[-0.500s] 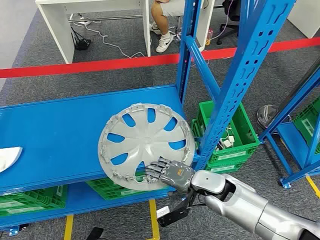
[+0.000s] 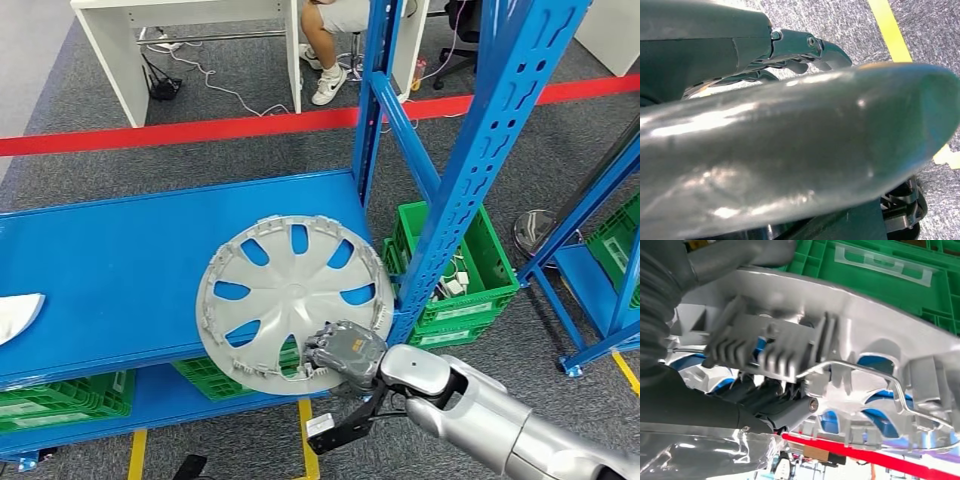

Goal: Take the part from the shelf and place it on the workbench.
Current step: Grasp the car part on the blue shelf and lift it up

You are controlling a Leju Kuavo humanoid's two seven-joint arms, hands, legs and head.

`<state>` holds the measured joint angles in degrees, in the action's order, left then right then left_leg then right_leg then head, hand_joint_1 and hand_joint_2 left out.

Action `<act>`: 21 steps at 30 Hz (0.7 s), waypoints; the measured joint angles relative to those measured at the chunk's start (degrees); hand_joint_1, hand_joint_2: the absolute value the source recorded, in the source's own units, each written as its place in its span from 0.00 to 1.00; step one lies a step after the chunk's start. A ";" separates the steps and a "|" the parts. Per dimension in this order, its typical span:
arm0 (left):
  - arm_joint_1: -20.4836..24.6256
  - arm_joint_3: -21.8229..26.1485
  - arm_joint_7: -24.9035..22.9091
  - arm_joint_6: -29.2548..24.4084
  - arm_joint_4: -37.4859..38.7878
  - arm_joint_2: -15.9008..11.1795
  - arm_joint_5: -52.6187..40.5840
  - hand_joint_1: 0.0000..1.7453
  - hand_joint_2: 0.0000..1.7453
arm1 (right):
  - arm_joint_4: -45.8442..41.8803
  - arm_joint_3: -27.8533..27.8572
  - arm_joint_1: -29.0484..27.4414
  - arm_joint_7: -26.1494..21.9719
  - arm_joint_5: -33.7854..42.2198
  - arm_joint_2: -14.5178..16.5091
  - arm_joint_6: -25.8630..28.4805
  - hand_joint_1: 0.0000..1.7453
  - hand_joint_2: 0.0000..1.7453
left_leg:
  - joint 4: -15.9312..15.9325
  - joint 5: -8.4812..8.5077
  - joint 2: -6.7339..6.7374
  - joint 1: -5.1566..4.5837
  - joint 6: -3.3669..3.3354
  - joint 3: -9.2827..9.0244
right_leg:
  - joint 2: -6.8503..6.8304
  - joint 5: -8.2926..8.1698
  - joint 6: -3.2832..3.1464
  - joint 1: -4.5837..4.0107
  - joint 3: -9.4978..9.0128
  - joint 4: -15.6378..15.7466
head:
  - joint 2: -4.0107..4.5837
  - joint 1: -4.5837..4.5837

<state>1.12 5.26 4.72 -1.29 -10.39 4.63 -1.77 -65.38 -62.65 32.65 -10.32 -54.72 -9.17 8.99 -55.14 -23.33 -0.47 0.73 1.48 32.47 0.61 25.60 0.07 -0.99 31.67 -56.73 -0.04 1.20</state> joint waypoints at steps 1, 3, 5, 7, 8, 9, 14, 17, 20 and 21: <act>0.00 0.01 0.00 0.00 0.00 0.01 0.00 0.00 0.00 | -0.01 0.14 -0.14 0.04 -0.10 0.07 0.12 1.00 1.00 | 0.00 0.00 0.00 0.00 0.00 0.00 | 0.01 0.00 0.00 0.00 0.00 0.00 | 0.00 0.00; 0.00 0.01 0.01 0.00 0.01 0.01 0.00 0.00 0.00 | 0.00 0.33 -0.40 0.11 -0.26 0.10 0.16 1.00 1.00 | 0.00 0.00 0.00 0.00 0.00 0.00 | 0.01 0.00 0.00 0.00 0.01 0.00 | 0.00 -0.01; 0.00 0.02 0.03 0.00 0.01 0.01 0.00 0.00 0.00 | -0.01 0.51 -0.86 0.18 -0.34 0.11 0.59 1.00 1.00 | 0.00 0.00 0.00 0.00 0.00 0.00 | 0.01 0.00 0.00 0.00 0.01 0.00 | 0.00 -0.01; -0.01 0.04 0.07 -0.03 0.00 0.03 0.00 0.00 0.00 | -0.07 0.92 -1.63 0.27 -0.57 0.14 1.96 1.00 1.00 | 0.00 0.00 0.00 0.00 0.00 0.00 | 0.00 0.00 0.00 0.00 0.01 0.00 | 0.00 0.00; -0.01 0.06 0.09 -0.09 -0.01 0.05 -0.01 0.00 0.00 | -0.15 1.25 -2.12 0.32 -0.79 0.17 2.98 1.00 1.00 | 0.00 0.00 0.00 0.00 0.00 0.01 | -0.01 0.00 0.00 0.00 0.01 0.00 | 0.00 0.00; -0.02 0.09 0.14 -0.16 -0.01 0.07 -0.02 0.00 0.00 | -0.31 1.64 -2.71 0.37 -1.03 0.20 4.15 1.00 1.00 | 0.00 0.00 0.00 0.00 0.00 0.01 | -0.01 0.00 0.00 0.00 0.01 0.00 | 0.00 0.00; -0.03 0.40 0.45 -0.38 0.01 0.15 -0.37 0.00 0.00 | -2.35 4.87 -6.66 -1.19 -0.25 0.40 11.45 1.00 1.00 | 0.00 -0.01 -0.01 0.00 0.00 0.07 | -0.03 0.02 0.00 0.00 0.05 -0.01 | 0.00 -0.01; -0.06 0.43 0.81 -0.40 0.01 0.17 -0.73 0.00 0.00 | -4.79 8.39 -9.96 -5.32 4.81 0.62 14.96 1.00 1.00 | 0.00 -0.01 -0.01 0.00 0.00 0.11 | -0.04 0.04 0.01 0.00 0.09 -0.01 | 0.00 -0.01; -0.06 0.49 1.40 -0.45 0.01 0.23 -0.98 0.00 0.00 | -8.23 12.31 -13.30 -9.32 10.20 1.04 15.91 1.00 1.00 | 0.01 -0.03 -0.01 0.00 0.01 0.16 | -0.02 0.04 0.02 0.00 0.14 -0.01 | 0.00 0.00; -0.06 0.52 1.52 -0.46 0.00 0.25 -1.04 0.00 0.00 | -9.23 13.36 -14.09 -10.04 11.11 1.17 15.93 1.00 1.00 | 0.01 -0.03 0.00 0.00 0.01 0.17 | -0.01 0.04 0.02 0.00 0.15 -0.01 | 0.00 0.00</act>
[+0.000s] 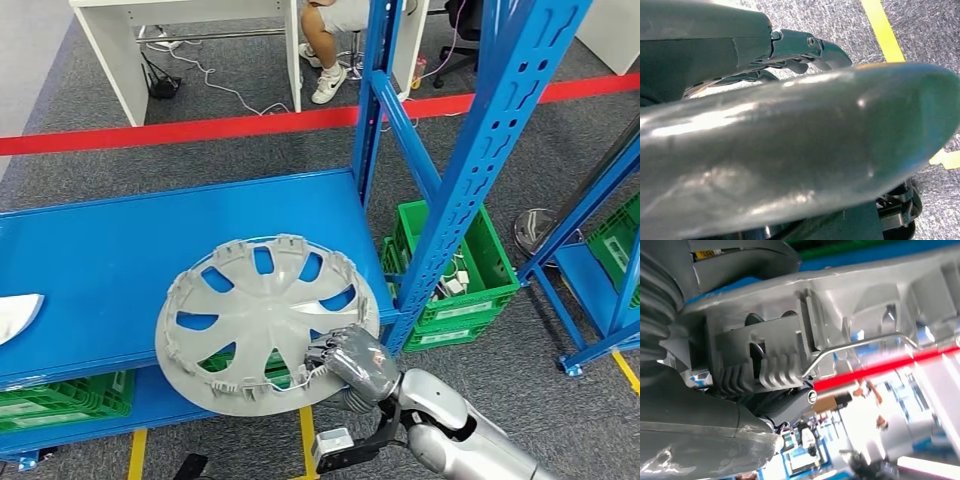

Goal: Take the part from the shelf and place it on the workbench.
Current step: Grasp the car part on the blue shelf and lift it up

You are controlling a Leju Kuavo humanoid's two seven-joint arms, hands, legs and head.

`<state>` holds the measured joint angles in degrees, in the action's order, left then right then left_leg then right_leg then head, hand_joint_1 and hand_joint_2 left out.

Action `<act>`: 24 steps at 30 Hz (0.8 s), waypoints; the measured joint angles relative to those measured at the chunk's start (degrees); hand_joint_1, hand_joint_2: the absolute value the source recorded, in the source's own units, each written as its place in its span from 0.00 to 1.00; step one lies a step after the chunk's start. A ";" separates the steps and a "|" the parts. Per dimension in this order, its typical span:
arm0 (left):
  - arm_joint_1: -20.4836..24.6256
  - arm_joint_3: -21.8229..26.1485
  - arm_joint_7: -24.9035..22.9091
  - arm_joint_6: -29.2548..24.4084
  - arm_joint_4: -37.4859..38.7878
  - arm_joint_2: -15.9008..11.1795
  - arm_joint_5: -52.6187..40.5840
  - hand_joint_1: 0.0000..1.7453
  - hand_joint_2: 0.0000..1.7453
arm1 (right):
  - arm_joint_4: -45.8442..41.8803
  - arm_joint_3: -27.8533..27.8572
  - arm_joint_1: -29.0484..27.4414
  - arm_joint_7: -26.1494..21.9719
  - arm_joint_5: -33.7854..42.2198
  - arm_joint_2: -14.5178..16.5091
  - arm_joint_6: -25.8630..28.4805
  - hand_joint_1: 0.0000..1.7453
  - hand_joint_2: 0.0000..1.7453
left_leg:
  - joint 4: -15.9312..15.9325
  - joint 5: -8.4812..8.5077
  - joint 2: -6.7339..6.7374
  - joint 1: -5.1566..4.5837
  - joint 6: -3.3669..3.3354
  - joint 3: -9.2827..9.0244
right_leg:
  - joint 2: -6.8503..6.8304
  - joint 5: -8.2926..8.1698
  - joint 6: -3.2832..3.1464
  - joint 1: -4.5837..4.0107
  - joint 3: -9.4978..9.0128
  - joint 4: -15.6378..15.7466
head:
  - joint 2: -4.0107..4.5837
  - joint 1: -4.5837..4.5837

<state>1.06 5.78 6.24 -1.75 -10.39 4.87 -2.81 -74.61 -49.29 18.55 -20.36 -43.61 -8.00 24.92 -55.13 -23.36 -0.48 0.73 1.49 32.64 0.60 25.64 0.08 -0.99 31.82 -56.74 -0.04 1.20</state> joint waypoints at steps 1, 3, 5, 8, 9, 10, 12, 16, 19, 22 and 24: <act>0.00 0.05 0.17 -0.02 0.00 0.02 -0.08 0.00 0.00 | -0.88 0.91 -0.65 -0.65 0.90 0.11 -0.13 1.00 1.00 | 0.00 0.00 0.00 0.00 0.00 0.00 | 0.01 0.00 0.00 0.00 0.01 0.00 | 0.00 0.00; -0.02 0.24 0.93 -0.13 -0.01 0.06 -0.21 0.00 0.00 | -2.69 2.61 -2.01 -2.59 3.60 0.39 -0.79 1.00 1.00 | 0.00 0.00 0.00 0.00 0.00 0.01 | -0.01 0.00 0.00 0.00 0.01 0.00 | 0.00 0.01; -0.06 0.40 2.41 -0.27 -0.01 0.11 -0.52 0.00 0.00 | -5.11 4.62 -3.65 -5.41 7.34 0.84 -1.98 1.00 1.00 | 0.00 0.00 0.00 0.00 0.00 0.02 | -0.02 0.00 0.00 0.00 0.02 0.00 | 0.00 0.00; -0.05 0.45 5.48 -0.07 -0.01 0.14 -1.63 0.00 0.00 | -9.68 7.38 -5.67 -9.65 13.11 1.34 -5.26 1.00 1.00 | 0.00 0.00 0.00 0.00 0.00 0.02 | 0.01 0.00 0.00 0.00 0.03 0.00 | 0.00 -0.01; -0.04 0.45 6.33 0.02 0.00 0.15 -1.96 0.00 0.00 | -11.13 7.92 -6.15 -10.69 14.81 1.43 -6.65 1.00 1.00 | 0.00 0.00 0.00 0.00 0.00 0.03 | 0.01 0.00 0.00 0.00 0.04 0.00 | 0.00 -0.02; -0.02 0.45 7.09 0.00 0.00 0.17 -2.24 0.00 0.00 | -12.57 8.32 -6.58 -11.42 16.46 1.53 -8.05 1.00 1.00 | 0.00 0.00 0.00 0.00 0.00 0.03 | 0.00 0.00 0.00 0.00 0.04 0.00 | 0.00 -0.02; -0.01 0.45 8.25 -0.33 0.00 0.20 -2.57 0.00 0.00 | -15.05 8.89 -7.36 -12.05 19.16 1.80 -10.36 1.00 1.00 | 0.00 0.00 0.00 0.00 0.01 0.04 | -0.01 0.00 0.00 0.00 0.04 0.00 | 0.00 -0.02; 0.00 0.45 9.40 -0.90 -0.01 0.22 -2.88 0.00 0.00 | -18.15 10.05 -7.96 -11.91 21.72 2.21 -12.26 1.00 1.00 | 0.00 0.00 0.00 0.00 0.01 0.05 | 0.00 0.01 0.00 0.00 0.06 0.00 | 0.00 0.00; 0.00 0.45 10.63 -1.13 -0.01 0.23 -3.02 0.00 0.00 | -19.26 11.36 -8.36 -11.11 25.16 2.50 -14.19 1.00 1.00 | 0.00 0.00 0.00 0.00 0.00 0.05 | -0.01 0.01 0.00 0.00 0.05 0.00 | 0.00 -0.01; 0.00 0.46 11.37 -1.31 0.00 0.22 -3.01 0.00 0.00 | -19.78 13.11 -9.06 -9.59 29.85 3.02 -16.77 1.00 1.00 | 0.00 0.00 0.00 0.00 0.00 0.05 | -0.01 0.00 0.01 0.00 0.05 0.00 | 0.00 -0.01; -0.01 0.47 11.44 -1.29 -0.01 0.22 -3.00 0.00 0.00 | -19.89 14.32 -9.52 -8.77 32.22 3.36 -18.06 1.00 1.00 | 0.00 0.00 0.00 0.00 0.00 0.05 | -0.01 0.00 0.01 0.00 0.05 0.00 | 0.00 -0.01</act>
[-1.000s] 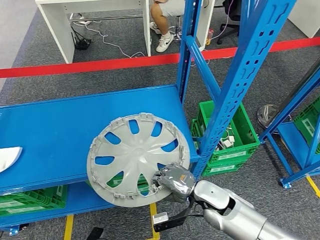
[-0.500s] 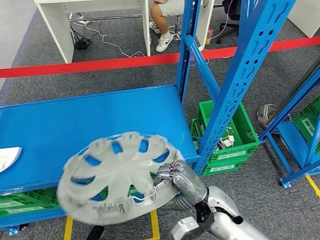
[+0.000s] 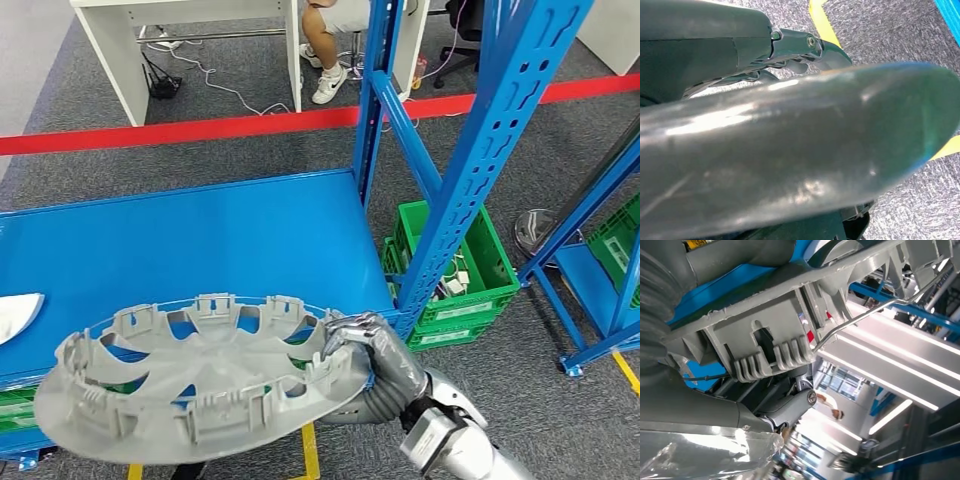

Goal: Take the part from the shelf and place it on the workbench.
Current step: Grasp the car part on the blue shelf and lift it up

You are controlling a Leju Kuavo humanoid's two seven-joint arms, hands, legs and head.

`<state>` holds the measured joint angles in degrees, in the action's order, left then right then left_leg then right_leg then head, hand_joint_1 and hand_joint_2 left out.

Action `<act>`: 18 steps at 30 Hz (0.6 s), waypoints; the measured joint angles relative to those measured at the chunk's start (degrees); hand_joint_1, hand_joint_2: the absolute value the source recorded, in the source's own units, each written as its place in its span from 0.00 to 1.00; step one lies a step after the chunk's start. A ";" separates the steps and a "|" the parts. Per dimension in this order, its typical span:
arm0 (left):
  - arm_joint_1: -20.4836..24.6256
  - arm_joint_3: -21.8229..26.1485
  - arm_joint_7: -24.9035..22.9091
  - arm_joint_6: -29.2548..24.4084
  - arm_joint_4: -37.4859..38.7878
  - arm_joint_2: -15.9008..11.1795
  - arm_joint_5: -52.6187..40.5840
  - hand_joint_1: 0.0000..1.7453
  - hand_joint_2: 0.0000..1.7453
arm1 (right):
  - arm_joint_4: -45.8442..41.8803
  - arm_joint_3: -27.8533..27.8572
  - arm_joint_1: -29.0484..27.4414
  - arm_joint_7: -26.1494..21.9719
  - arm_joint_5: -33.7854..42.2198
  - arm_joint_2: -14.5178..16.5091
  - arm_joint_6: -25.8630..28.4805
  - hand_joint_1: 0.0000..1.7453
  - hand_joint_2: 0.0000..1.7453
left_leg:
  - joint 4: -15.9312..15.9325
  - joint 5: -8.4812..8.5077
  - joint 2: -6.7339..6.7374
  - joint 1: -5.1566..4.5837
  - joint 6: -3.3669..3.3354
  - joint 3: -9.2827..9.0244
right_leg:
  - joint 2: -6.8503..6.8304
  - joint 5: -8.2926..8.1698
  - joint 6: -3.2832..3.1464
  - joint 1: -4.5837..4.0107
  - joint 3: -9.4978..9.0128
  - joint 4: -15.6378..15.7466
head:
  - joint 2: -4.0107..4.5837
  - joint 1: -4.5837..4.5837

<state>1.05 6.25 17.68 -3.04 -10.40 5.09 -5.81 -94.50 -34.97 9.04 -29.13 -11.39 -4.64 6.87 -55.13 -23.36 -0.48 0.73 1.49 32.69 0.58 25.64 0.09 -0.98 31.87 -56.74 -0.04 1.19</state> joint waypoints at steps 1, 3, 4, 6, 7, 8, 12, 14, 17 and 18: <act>0.00 0.01 0.05 0.01 0.00 0.00 0.00 0.00 0.00 | -0.03 0.52 -0.17 0.28 0.75 0.15 -0.44 1.00 1.00 | 0.00 0.00 0.00 0.00 0.00 0.00 | 0.00 0.00 0.00 0.00 0.00 0.00 | 0.00 0.01; 0.00 0.02 0.56 -0.05 0.00 0.00 -0.11 0.00 0.00 | -0.03 1.40 -0.47 1.07 2.47 0.35 -1.56 1.00 1.00 | 0.00 0.00 0.00 0.00 0.00 0.00 | 0.01 0.00 0.00 0.00 0.01 0.00 | 0.00 0.01; -0.02 0.02 1.17 -0.33 0.00 0.01 -0.38 0.00 0.00 | -0.02 1.87 -0.71 1.79 3.89 0.41 -2.52 1.00 1.00 | 0.00 0.00 0.00 0.00 0.00 0.00 | 0.00 0.00 0.00 0.00 0.01 0.00 | 0.00 0.01; -0.04 -0.03 2.95 -1.51 0.01 0.05 -1.35 0.00 0.00 | -0.01 2.86 -1.31 3.44 7.27 0.48 -4.63 1.00 1.00 | 0.00 0.00 0.00 0.00 0.00 0.01 | 0.00 0.00 0.00 0.00 0.02 0.00 | 0.00 0.01; -0.05 -0.07 3.74 -2.15 0.00 0.08 -1.87 0.00 0.00 | 0.00 3.31 -1.62 4.07 8.51 0.49 -5.44 1.00 1.00 | 0.00 -0.01 0.00 0.00 0.00 0.02 | 0.00 0.00 0.00 0.00 0.02 0.00 | 0.00 0.01; -0.04 -0.11 4.31 -2.61 0.01 0.09 -2.24 0.00 0.00 | 0.01 3.68 -1.89 4.46 9.31 0.49 -5.92 1.00 1.00 | 0.00 -0.01 0.00 0.00 0.00 0.02 | 0.00 0.01 0.00 0.00 0.03 0.00 | 0.00 0.01; -0.04 -0.17 4.87 -3.08 0.00 0.19 -2.61 0.00 0.00 | 0.01 4.62 -2.49 4.91 9.93 0.49 -6.31 1.00 1.00 | 0.00 -0.02 0.00 0.00 0.00 0.04 | 0.00 0.01 -0.01 0.00 0.05 0.00 | 0.00 0.00; -0.04 -0.17 4.90 -3.10 0.01 0.22 -2.62 0.00 0.25 | 0.01 5.03 -2.61 4.93 9.96 0.49 -6.31 1.00 1.00 | 0.00 -0.02 0.00 0.00 0.00 0.04 | 0.00 0.01 -0.01 0.00 0.05 0.00 | 0.00 0.01; -0.05 -0.17 5.35 -3.14 -0.01 0.25 -2.65 0.00 1.00 | 0.01 5.30 -2.81 5.20 10.27 0.49 -6.52 1.00 1.00 | 0.00 -0.02 0.00 0.00 0.00 0.04 | 0.01 0.01 0.00 0.00 0.05 0.00 | 0.00 0.00; -0.05 -0.18 5.82 -3.17 0.00 0.25 -2.76 0.00 1.00 | 0.01 5.37 -2.90 5.62 10.76 0.49 -6.83 1.00 1.00 | 0.00 -0.02 0.00 0.00 0.00 0.04 | 0.00 0.01 0.00 0.00 0.05 0.00 | 0.00 0.00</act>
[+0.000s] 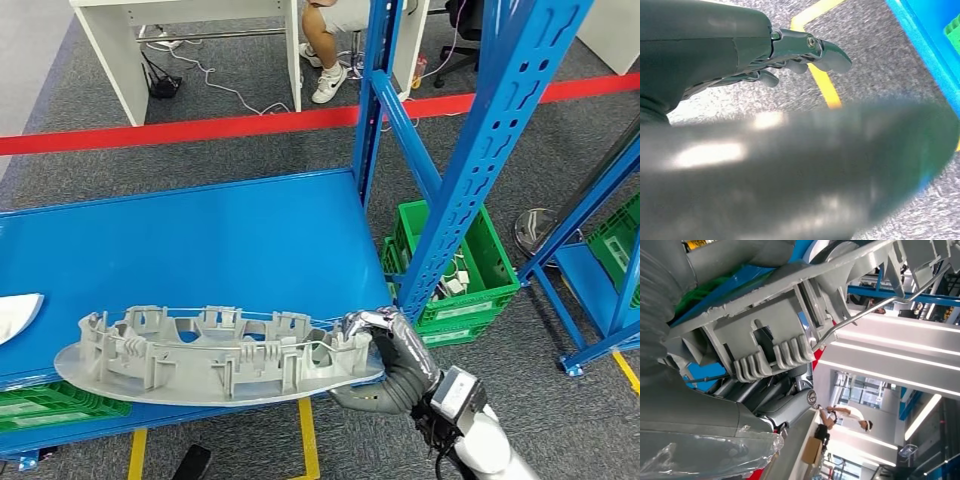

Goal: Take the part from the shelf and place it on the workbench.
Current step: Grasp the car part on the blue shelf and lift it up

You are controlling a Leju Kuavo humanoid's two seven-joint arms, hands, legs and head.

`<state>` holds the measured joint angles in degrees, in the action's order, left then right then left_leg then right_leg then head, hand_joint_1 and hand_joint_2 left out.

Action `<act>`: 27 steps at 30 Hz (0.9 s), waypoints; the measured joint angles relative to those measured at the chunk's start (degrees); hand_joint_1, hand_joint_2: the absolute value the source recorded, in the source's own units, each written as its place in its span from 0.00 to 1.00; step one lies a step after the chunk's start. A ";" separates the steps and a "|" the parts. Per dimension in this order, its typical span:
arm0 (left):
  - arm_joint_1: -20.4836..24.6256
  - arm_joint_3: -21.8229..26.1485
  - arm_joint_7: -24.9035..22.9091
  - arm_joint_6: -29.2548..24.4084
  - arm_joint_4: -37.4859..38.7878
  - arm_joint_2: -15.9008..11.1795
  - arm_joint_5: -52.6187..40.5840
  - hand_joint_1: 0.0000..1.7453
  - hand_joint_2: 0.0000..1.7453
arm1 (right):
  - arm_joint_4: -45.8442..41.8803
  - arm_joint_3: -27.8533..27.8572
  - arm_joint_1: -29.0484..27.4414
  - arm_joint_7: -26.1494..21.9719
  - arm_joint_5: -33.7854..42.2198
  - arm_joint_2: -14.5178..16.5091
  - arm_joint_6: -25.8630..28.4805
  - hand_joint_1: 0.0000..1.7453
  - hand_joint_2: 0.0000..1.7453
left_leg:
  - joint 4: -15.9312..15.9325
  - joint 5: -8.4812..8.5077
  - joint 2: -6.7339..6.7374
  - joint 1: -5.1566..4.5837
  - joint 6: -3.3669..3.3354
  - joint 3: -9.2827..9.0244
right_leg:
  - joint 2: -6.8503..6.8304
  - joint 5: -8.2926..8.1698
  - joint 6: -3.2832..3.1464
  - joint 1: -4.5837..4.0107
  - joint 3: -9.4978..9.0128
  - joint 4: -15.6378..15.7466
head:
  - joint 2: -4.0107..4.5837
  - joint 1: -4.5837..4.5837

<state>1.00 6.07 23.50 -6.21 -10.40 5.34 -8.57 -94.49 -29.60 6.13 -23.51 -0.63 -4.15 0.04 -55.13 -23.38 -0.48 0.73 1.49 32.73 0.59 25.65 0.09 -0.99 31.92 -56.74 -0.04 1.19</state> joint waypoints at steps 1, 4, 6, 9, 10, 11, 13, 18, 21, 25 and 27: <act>0.00 -0.02 0.71 -0.03 0.01 0.01 -0.18 0.00 1.00 | 0.03 0.12 -0.10 0.60 0.77 0.00 -0.43 1.00 1.00 | 0.00 0.00 0.00 0.00 0.00 0.00 | 0.00 0.00 0.00 0.00 0.00 0.00 | 0.00 0.01; 0.00 -0.30 2.89 0.40 0.01 0.09 -0.85 0.00 1.00 | 0.34 0.51 -0.34 1.88 2.41 -0.02 -1.23 1.00 1.00 | 0.00 0.00 0.00 0.00 0.00 0.00 | 0.00 0.00 0.00 0.00 0.00 0.00 | 0.00 0.01; 0.00 -0.61 3.88 0.68 0.00 0.16 -1.17 0.00 1.00 | 0.51 0.64 -0.50 1.90 2.07 -0.02 -1.02 1.00 1.00 | 0.00 0.00 0.00 0.00 0.00 0.00 | 0.00 0.00 0.00 0.00 0.00 0.00 | 0.00 0.01; 0.00 -0.97 4.55 0.00 0.01 0.22 -1.50 0.00 1.00 | 0.51 0.69 -0.70 1.82 1.69 -0.02 -0.63 1.00 1.00 | 0.00 0.00 0.00 0.00 0.00 0.00 | 0.00 0.00 0.00 0.00 0.01 0.00 | 0.00 0.01; 0.01 -1.02 4.71 -0.29 0.02 0.23 -1.37 0.00 1.00 | 0.50 0.70 -0.78 1.81 1.72 -0.02 -0.58 1.00 1.00 | 0.00 0.00 0.00 0.00 0.00 0.00 | 0.00 0.00 0.00 0.00 0.01 0.00 | 0.00 0.01; 0.01 -1.02 4.83 -0.51 0.01 0.25 -1.08 0.00 1.00 | 0.48 0.72 -0.86 1.84 1.80 -0.02 -0.55 1.00 1.00 | 0.00 0.00 0.00 0.00 0.00 0.00 | 0.00 0.00 0.00 0.00 0.01 0.00 | 0.00 0.01; 0.01 -1.01 4.96 -0.65 0.01 0.28 -0.43 0.00 1.00 | 0.43 0.76 -1.04 1.90 1.98 -0.02 -0.61 1.00 1.00 | 0.00 0.00 0.00 0.00 0.00 0.00 | 0.00 0.00 0.00 0.00 0.01 0.00 | 0.00 0.01; 0.02 -0.92 3.81 0.85 0.01 0.38 0.69 0.00 1.00 | 0.13 0.64 -1.04 1.69 2.06 -0.18 -2.97 1.00 1.00 | -0.03 -0.07 0.00 -0.10 -0.09 0.02 | 0.00 -0.01 0.04 0.09 -0.01 0.03 | 0.00 0.01; 0.02 -0.81 2.77 1.35 0.02 0.38 1.09 0.00 1.00 | -0.02 0.45 -0.92 1.53 2.05 -0.27 -3.81 1.00 1.00 | -0.05 -0.13 0.00 -0.22 -0.21 0.02 | -0.01 0.00 0.13 0.23 -0.01 0.03 | 0.00 0.00; 0.03 -0.78 2.58 1.41 0.01 0.36 1.30 0.00 1.00 | -0.15 0.08 -0.84 1.50 2.05 -0.30 -3.90 1.00 1.00 | -0.15 -0.29 0.00 -0.54 -0.57 0.02 | -0.01 0.06 0.53 0.56 -0.04 0.04 | 0.00 -0.01; 0.03 -0.77 2.54 1.41 0.01 0.36 1.32 0.00 1.00 | -0.25 0.00 -0.70 1.48 2.04 -0.31 -3.89 1.00 1.00 | -0.07 -0.21 0.01 -0.64 -0.87 -0.01 | 0.00 -0.02 0.82 0.70 -0.07 0.09 | 0.00 -0.02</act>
<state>1.03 5.31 26.04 -4.80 -10.39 5.70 -7.26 -94.74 -29.61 5.43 -22.03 1.42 -4.46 -3.85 -55.20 -23.59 -0.46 0.09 0.62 32.72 0.59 25.64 0.91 -0.29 31.85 -56.65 -0.04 1.17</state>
